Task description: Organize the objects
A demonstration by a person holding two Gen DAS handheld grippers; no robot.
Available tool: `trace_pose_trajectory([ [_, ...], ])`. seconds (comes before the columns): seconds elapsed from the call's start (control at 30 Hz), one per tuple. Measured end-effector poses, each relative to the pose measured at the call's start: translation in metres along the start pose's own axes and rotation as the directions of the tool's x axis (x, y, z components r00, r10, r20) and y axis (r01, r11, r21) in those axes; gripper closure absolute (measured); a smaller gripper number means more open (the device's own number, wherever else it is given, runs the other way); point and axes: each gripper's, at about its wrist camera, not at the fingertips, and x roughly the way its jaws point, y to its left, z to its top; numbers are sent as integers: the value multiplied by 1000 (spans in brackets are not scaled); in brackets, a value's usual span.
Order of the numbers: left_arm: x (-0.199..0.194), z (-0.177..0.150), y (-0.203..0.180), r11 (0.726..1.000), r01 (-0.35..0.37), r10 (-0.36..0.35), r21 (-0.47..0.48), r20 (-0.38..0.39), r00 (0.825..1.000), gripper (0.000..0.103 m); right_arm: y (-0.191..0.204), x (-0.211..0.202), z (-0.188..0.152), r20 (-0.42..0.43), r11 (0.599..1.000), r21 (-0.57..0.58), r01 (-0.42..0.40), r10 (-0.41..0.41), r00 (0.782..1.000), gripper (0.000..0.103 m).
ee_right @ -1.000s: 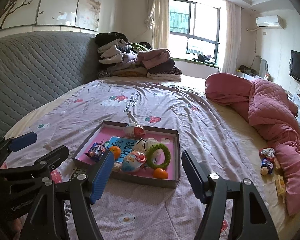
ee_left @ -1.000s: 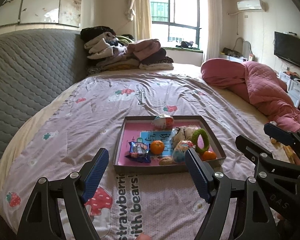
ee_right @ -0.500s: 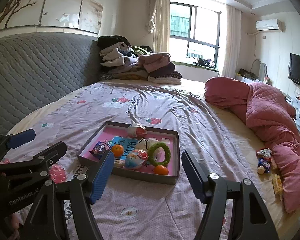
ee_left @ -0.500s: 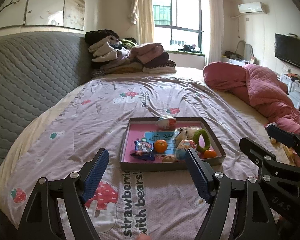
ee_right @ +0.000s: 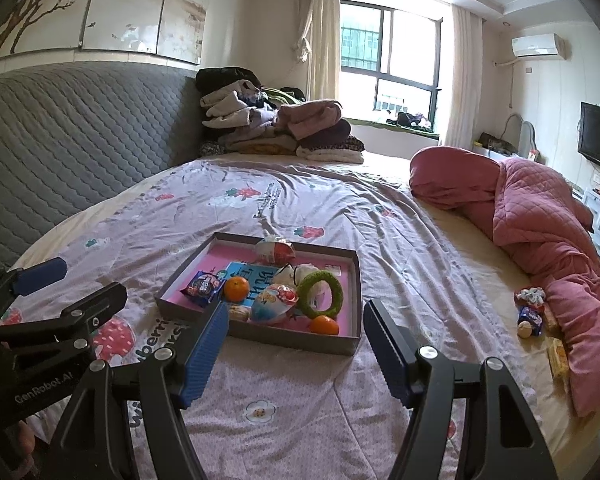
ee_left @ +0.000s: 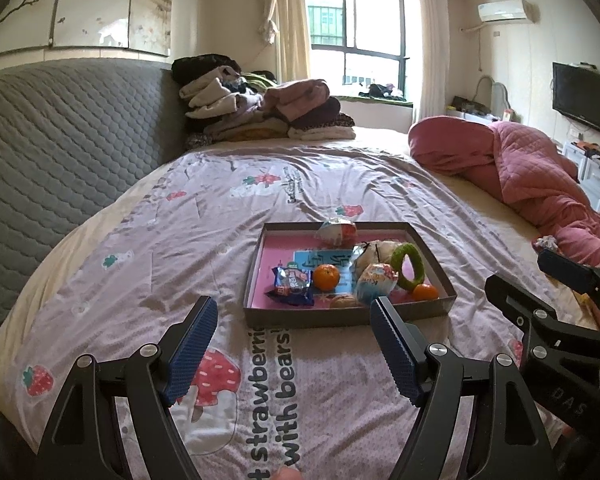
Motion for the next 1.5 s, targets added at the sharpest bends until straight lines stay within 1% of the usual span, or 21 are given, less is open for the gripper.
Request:
trace_pose_trajectory([
  [0.5, 12, -11, -3, 1000, -6, 7, 11, -36, 999, 24, 3, 11, -12, -27, 1000, -11, -6, 6, 1000, 34],
  [0.67, 21, -16, -1, 1000, -12, 12, 8, -55, 998, 24, 3, 18, -19, -43, 1000, -13, -4, 3, 999, 34],
  [0.73, 24, -19, 0, 1000, -2, 2, 1, -66, 998, 24, 3, 20, -22, -46, 1000, -13, -4, 3, 999, 34],
  [0.97, 30, -25, 1, 1000, -3, 2, -1, -78, 997, 24, 3, 27, -31, -58, 1000, -13, -8, 7, 998, 34],
  [1.5, 46, -42, -2, 1000, -12, 14, 15, -125, 992, 24, 2, 39, -51, -90, 1000, -24, 1, -3, 996, 34],
])
